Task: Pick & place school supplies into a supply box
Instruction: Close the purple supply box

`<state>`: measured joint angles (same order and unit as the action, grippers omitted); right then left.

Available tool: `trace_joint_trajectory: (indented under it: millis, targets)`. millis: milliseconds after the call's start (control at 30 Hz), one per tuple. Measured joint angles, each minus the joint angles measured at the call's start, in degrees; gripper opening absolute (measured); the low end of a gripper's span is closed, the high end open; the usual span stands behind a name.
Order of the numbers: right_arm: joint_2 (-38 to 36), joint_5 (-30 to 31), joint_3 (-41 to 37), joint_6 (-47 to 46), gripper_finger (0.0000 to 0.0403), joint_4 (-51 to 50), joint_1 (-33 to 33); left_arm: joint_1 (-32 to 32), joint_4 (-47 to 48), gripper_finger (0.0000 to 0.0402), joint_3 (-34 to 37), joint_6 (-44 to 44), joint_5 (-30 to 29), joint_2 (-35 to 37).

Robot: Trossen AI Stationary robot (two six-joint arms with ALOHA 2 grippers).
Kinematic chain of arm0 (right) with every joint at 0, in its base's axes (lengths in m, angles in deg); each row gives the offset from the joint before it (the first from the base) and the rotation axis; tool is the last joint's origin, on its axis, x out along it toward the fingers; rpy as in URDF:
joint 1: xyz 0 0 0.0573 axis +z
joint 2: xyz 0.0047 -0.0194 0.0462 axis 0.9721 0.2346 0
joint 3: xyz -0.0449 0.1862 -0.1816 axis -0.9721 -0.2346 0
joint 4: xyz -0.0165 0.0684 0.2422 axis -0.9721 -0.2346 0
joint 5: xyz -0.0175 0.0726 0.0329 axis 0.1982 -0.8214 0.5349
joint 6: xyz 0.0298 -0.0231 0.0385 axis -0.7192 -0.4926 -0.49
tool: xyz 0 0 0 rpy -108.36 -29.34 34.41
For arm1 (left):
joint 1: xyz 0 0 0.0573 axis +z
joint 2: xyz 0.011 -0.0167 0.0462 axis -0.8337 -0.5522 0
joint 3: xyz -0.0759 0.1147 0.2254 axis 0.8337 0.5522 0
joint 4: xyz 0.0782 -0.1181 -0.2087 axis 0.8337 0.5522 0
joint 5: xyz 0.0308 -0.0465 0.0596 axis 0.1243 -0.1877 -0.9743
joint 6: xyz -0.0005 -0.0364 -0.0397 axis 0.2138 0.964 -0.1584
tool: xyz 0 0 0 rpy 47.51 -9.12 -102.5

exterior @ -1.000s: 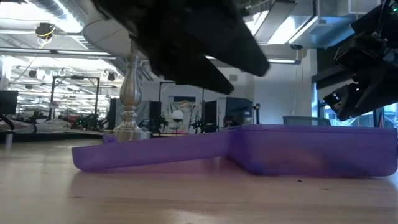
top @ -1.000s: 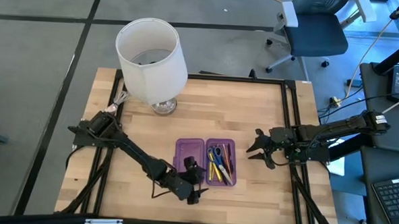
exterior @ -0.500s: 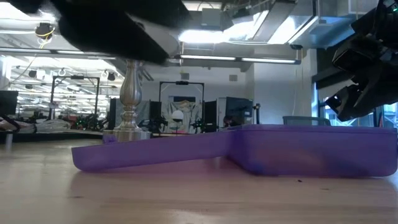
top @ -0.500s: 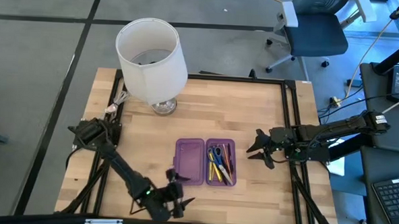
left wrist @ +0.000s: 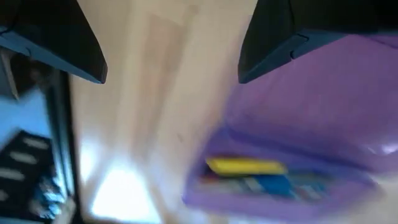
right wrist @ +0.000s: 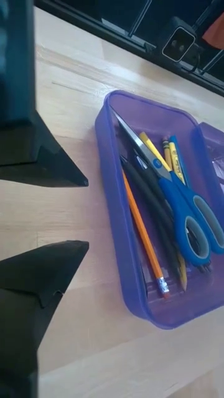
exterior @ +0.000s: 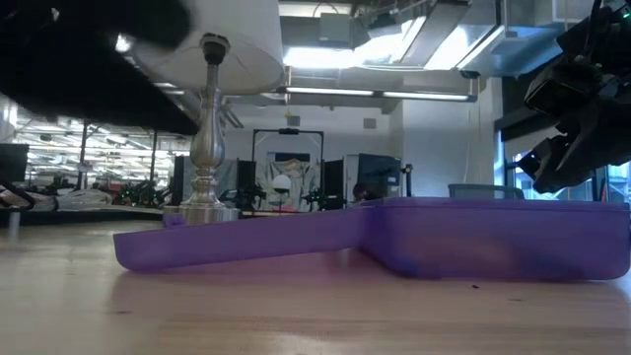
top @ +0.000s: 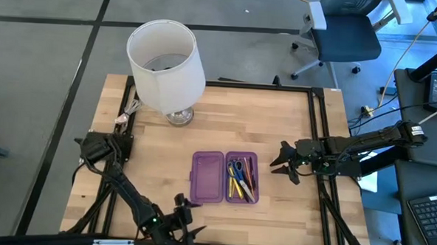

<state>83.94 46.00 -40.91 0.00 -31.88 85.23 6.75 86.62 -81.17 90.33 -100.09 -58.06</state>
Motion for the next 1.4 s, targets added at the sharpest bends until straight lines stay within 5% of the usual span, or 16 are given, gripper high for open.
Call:
trace_joint_trajectory:
  millis: [333, 667, 1033, 1400]
  targets:
    - [0.00, 0.02, 0.00, 0.24, 0.0154, -0.04, 0.00, 0.39, -5.84, 0.0353, -0.05, 12.30, 2.51, -7.26]
    - [0.00, 0.31, 0.00, 0.64, 0.0154, -0.28, 0.00, 1.36, -1.44, 0.0354, -3.83, 16.86, 3.02, -10.05]
    - [0.00, 26.28, 0.01, 6.27, 0.0154, 1.12, -0.08, 2.16, 3.68, 0.0352, -4.31, 22.12, 3.16, -9.88]
    - [3.36, 24.59, 0.02, 9.68, 0.0154, 6.32, -0.07, 4.91, 7.63, 0.0352, -4.28, 22.12, 3.02, -9.88]
